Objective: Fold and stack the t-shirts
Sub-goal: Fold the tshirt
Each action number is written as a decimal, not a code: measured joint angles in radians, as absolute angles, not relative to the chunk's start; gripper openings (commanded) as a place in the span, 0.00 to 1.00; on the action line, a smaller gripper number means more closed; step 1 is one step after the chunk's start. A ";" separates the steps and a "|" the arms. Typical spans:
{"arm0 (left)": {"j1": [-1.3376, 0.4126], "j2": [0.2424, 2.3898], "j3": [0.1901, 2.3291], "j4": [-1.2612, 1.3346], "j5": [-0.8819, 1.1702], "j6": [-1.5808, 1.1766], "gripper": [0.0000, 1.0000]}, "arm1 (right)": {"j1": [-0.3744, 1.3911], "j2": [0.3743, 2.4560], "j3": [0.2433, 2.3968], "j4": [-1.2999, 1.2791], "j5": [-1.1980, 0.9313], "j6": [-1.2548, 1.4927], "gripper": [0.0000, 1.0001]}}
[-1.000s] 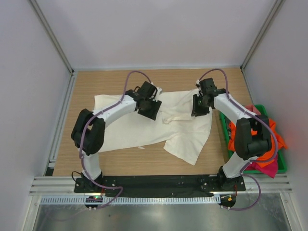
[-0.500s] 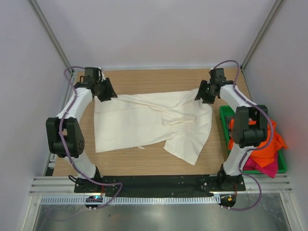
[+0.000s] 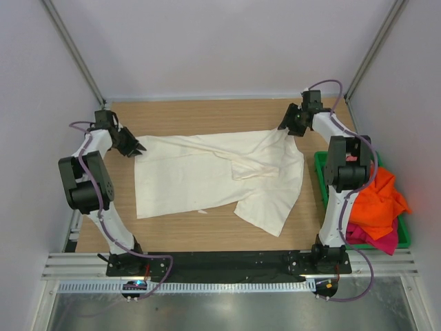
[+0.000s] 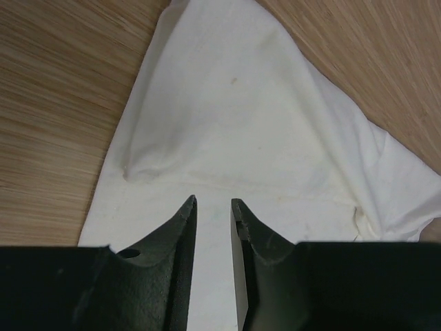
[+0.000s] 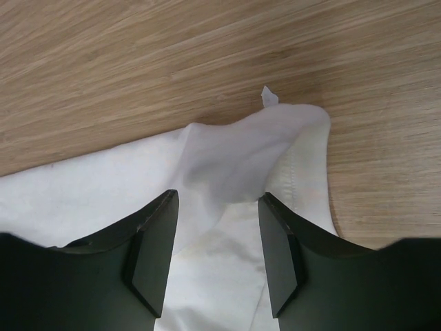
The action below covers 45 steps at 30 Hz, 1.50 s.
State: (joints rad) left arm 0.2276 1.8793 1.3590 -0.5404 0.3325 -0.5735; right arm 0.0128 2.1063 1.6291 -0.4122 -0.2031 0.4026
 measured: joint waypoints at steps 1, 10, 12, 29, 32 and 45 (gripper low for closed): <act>0.235 1.886 1.359 -0.538 0.337 -0.574 0.27 | 0.013 2.109 1.629 -0.406 -0.209 0.402 0.56; 0.247 1.930 1.359 -0.520 0.379 -0.574 0.25 | 0.013 2.156 1.668 -0.402 -0.213 0.384 0.55; 0.247 1.933 1.359 -0.519 0.382 -0.574 0.25 | 0.013 2.156 1.676 -0.414 -0.210 0.374 0.55; 0.247 2.010 1.367 -0.535 0.355 -0.569 0.21 | 0.011 2.156 1.686 -0.410 -0.209 0.335 0.46; 0.247 2.015 1.373 -0.541 0.349 -0.568 0.20 | -0.002 2.159 1.685 -0.388 -0.209 0.338 0.44; 0.247 2.018 1.378 -0.549 0.341 -0.563 0.19 | -0.036 2.215 1.691 -0.348 -0.265 0.355 0.45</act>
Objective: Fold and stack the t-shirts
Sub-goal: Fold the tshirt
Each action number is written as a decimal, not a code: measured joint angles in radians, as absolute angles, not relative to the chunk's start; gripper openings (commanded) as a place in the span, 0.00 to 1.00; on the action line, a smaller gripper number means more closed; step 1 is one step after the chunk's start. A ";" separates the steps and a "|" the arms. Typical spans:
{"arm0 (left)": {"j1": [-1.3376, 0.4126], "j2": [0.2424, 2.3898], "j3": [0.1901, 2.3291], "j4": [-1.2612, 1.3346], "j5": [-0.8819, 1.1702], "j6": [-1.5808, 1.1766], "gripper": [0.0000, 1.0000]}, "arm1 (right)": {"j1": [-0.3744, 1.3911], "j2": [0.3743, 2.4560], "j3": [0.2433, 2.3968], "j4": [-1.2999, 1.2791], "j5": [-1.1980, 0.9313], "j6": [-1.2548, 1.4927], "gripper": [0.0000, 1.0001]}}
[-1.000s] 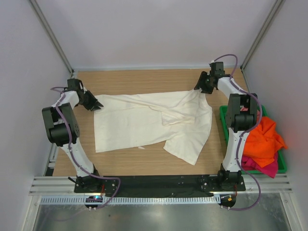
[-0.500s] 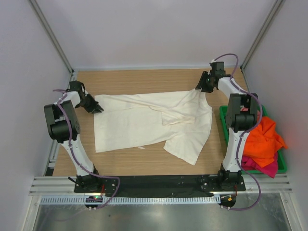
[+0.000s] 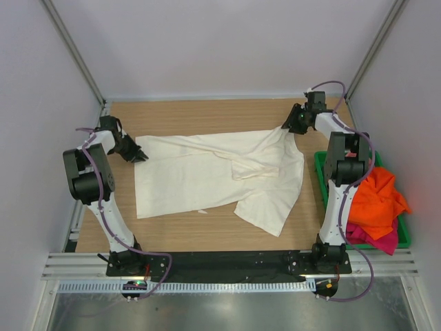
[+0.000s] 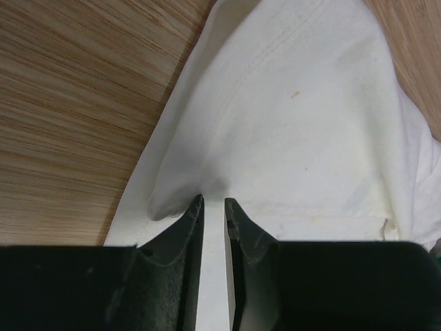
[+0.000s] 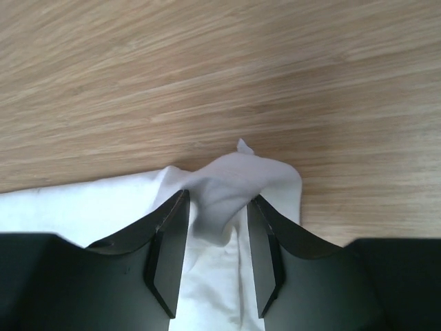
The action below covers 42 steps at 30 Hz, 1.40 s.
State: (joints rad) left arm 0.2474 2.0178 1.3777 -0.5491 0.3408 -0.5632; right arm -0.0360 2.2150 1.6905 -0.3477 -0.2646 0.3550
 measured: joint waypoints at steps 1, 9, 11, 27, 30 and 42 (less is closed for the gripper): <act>0.247 2.018 1.378 -0.549 0.341 -0.563 0.19 | -0.036 2.215 1.689 -0.337 -0.278 0.359 0.44; 0.247 2.018 1.378 -0.550 0.337 -0.564 0.17 | -0.039 2.214 1.641 -0.251 -0.332 0.447 0.01; 0.247 2.019 1.378 -0.551 0.332 -0.563 0.15 | -0.048 2.214 1.631 -0.222 -0.334 0.502 0.01; 0.242 2.040 1.412 -0.573 0.356 -0.545 0.32 | -0.141 2.402 1.841 -0.145 -0.455 0.715 0.53; 0.239 2.016 1.407 -0.587 0.340 -0.540 0.38 | -0.142 2.376 1.869 -0.281 -0.410 0.654 0.56; 0.251 1.771 1.290 -0.613 0.265 -0.543 0.18 | -0.057 1.908 1.610 -0.688 -0.195 0.509 0.52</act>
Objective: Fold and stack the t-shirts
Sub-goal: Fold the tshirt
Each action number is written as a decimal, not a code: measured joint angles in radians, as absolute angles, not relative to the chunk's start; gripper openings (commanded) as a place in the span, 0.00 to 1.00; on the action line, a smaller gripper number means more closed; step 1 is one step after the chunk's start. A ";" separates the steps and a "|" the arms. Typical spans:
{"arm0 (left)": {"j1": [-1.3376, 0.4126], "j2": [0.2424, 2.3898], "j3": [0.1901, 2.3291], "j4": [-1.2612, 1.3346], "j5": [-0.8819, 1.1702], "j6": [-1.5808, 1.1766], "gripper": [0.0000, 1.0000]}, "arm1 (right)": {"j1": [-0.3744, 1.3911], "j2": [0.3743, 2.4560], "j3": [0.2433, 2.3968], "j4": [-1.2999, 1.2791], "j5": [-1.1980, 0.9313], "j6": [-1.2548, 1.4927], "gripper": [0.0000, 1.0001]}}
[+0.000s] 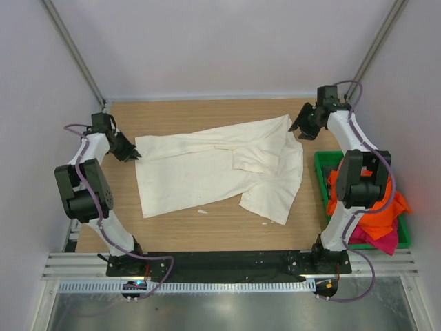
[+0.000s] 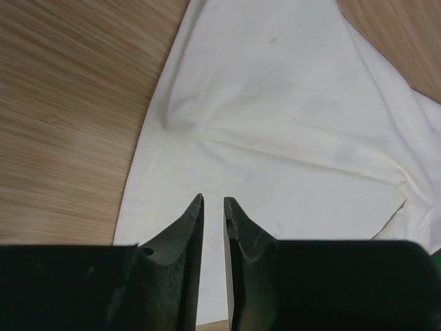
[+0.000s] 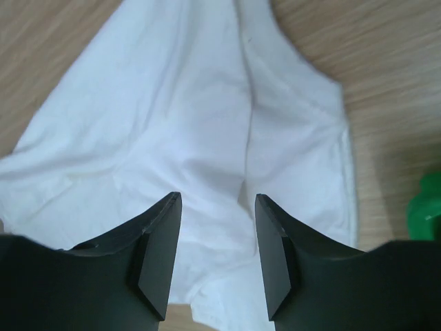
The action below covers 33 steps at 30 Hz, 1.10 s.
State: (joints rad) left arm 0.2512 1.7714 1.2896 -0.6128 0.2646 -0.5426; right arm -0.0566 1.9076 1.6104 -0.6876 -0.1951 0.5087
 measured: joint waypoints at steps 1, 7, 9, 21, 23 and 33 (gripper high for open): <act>0.254 1.783 1.290 -0.611 0.261 -0.543 0.18 | -0.028 1.874 1.581 -0.692 -0.197 0.505 0.52; 0.264 1.950 1.376 -0.619 0.237 -0.542 0.24 | 0.119 1.793 1.420 -0.690 -0.235 0.499 0.51; 0.266 1.988 1.399 -0.619 0.231 -0.542 0.24 | 0.132 1.784 1.357 -0.689 -0.249 0.500 0.51; 0.276 2.034 1.442 -0.630 0.228 -0.544 0.30 | 0.110 1.747 1.278 -0.673 -0.268 0.507 0.52; 0.277 2.036 1.444 -0.631 0.234 -0.549 0.32 | 0.110 1.747 1.278 -0.665 -0.272 0.511 0.53; 0.278 2.036 1.446 -0.634 0.235 -0.576 0.32 | 0.124 1.747 1.244 -0.633 -0.284 0.538 0.53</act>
State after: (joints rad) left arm 0.2775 2.0357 1.4456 -0.6338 0.2348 -0.5758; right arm 0.1242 1.7466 1.2438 -0.6331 -0.2844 0.5385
